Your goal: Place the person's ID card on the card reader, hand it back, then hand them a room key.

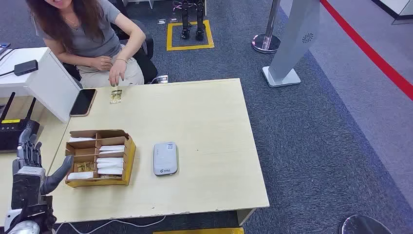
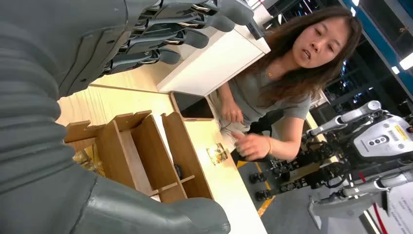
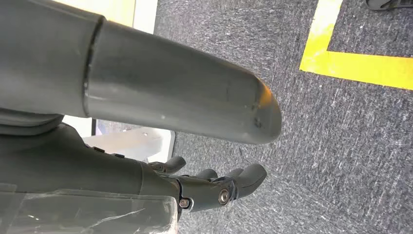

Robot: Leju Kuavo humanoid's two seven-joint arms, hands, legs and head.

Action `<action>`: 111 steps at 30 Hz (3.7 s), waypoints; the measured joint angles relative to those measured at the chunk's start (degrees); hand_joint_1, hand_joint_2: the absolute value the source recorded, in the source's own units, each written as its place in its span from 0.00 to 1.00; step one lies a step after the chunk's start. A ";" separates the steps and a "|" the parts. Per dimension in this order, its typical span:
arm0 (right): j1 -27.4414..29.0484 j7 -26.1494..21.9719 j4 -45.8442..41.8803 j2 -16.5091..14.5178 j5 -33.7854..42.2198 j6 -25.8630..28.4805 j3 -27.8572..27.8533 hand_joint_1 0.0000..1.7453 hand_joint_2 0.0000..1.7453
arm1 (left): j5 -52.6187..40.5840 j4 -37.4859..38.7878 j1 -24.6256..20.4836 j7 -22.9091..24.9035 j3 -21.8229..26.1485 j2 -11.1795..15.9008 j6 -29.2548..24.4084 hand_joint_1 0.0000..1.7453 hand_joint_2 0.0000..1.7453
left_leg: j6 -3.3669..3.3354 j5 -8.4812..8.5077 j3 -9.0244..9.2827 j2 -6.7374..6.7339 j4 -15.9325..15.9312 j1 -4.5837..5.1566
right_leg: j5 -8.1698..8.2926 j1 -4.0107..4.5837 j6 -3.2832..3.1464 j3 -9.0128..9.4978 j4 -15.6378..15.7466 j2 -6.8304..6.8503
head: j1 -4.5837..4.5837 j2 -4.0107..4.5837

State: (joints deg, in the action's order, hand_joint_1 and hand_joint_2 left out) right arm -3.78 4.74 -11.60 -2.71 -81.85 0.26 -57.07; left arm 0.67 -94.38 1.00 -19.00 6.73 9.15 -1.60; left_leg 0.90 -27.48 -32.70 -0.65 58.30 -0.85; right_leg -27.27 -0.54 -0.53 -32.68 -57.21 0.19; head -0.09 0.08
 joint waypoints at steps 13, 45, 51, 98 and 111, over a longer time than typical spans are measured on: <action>0.01 0.47 0.01 -0.01 -0.93 -0.27 0.59 0.00 0.00 | 1.72 1.85 -1.12 1.98 0.29 -0.11 0.60 0.00 1.00 | 0.00 0.00 0.00 0.00 0.00 0.00 | 0.00 0.00 0.00 0.00 0.00 0.00 | 0.00 0.00; -0.14 1.01 0.01 -0.02 -1.99 -0.58 2.24 0.00 0.00 | 0.24 13.77 -8.37 2.80 0.74 0.18 -1.12 1.00 1.00 | 0.03 0.03 0.01 0.01 0.00 0.00 | 0.02 0.00 -0.03 0.00 0.00 0.01 | 0.00 0.01; -0.15 0.67 0.01 -0.02 -2.01 -0.40 2.32 0.00 0.00 | 0.08 14.20 -8.38 2.76 0.74 0.01 -1.84 1.00 1.00 | 0.03 0.03 0.01 0.01 0.00 0.00 | 0.02 0.00 -0.03 0.00 0.00 0.01 | 0.01 0.00; -1.14 -0.03 0.01 -0.02 -3.30 -0.80 3.58 0.00 0.00 | -38.51 15.54 -15.73 3.69 -9.60 -1.80 -25.41 1.00 1.00 | 0.01 0.06 0.03 0.02 0.04 0.01 | 0.07 -0.01 -0.03 0.01 0.00 0.02 | 0.02 0.00; -3.33 1.24 0.00 -0.02 -5.20 -2.44 6.73 0.00 0.00 | -88.25 17.06 -20.58 19.66 -22.51 -1.56 -34.71 1.00 1.00 | 0.03 0.07 0.03 0.02 0.04 0.00 | 0.07 0.00 -0.03 0.00 0.00 0.01 | 0.02 0.00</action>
State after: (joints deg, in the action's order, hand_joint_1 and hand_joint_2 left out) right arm -7.11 5.98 -11.60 -2.73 -87.05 -2.18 -50.34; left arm -87.58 -77.32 -19.58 0.67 -15.78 7.59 -36.30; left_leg 0.92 -27.40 -32.66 -0.63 58.34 -0.84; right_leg -27.20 -0.54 -0.56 -32.68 -57.21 0.20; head -0.07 0.08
